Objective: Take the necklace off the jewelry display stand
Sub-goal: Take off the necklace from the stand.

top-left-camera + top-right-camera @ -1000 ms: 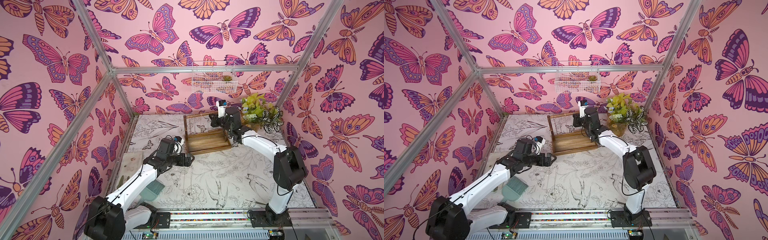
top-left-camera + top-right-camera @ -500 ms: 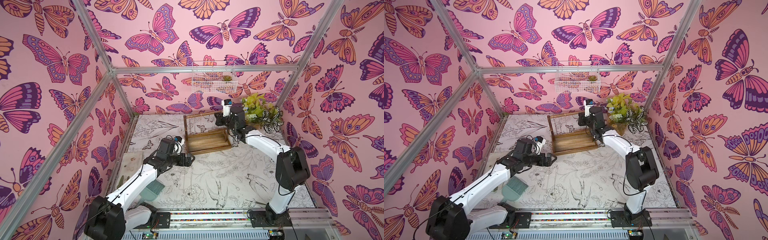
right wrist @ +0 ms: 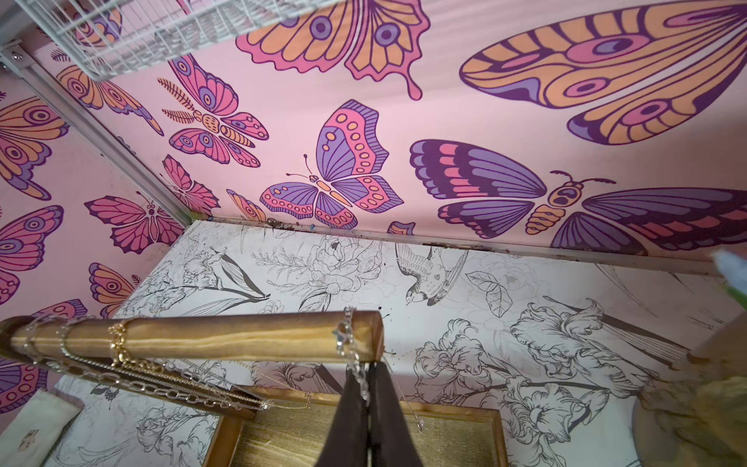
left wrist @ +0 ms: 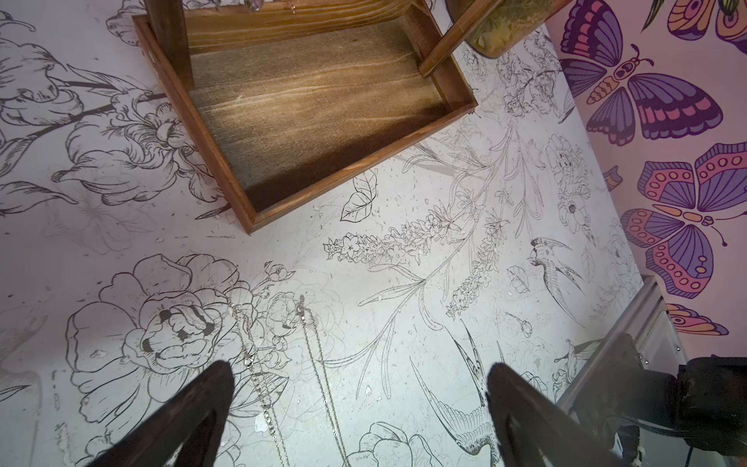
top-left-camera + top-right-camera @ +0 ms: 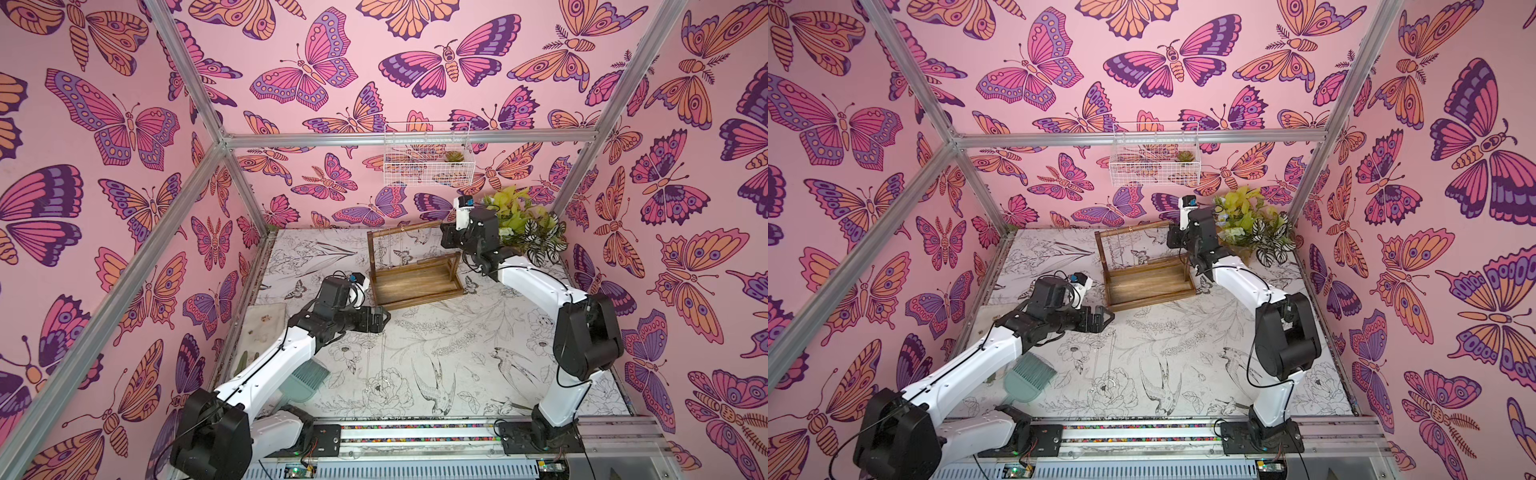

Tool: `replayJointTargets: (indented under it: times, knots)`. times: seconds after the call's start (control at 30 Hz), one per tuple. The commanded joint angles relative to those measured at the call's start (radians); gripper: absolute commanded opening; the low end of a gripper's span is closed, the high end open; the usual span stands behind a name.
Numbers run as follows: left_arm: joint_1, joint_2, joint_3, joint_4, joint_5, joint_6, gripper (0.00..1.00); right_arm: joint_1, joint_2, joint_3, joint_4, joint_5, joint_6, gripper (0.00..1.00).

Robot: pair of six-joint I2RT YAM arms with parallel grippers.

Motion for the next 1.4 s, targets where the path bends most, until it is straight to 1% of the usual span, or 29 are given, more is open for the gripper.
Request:
replayJointTargets:
  times: [0.0,0.4,0.6,0.93,1.37]
  knots:
    - [0.004,0.005,0.005,0.011,0.02,0.001,1.0,-0.005,-0.021,0.04,-0.011,0.02,-0.021,0.04]
    - [0.004,-0.01,-0.003,0.01,0.02,-0.003,1.0,-0.03,-0.04,0.048,-0.014,0.043,-0.022,0.04]
    - [0.001,0.002,0.008,0.011,0.027,0.006,1.0,-0.032,-0.066,0.076,-0.048,0.038,-0.043,0.04]
    - [-0.004,0.028,0.03,0.02,0.037,0.017,1.0,-0.031,-0.1,0.17,-0.135,0.033,-0.076,0.04]
    - [-0.015,0.067,0.081,0.044,0.091,0.051,1.0,-0.011,-0.124,0.327,-0.284,0.019,-0.081,0.04]
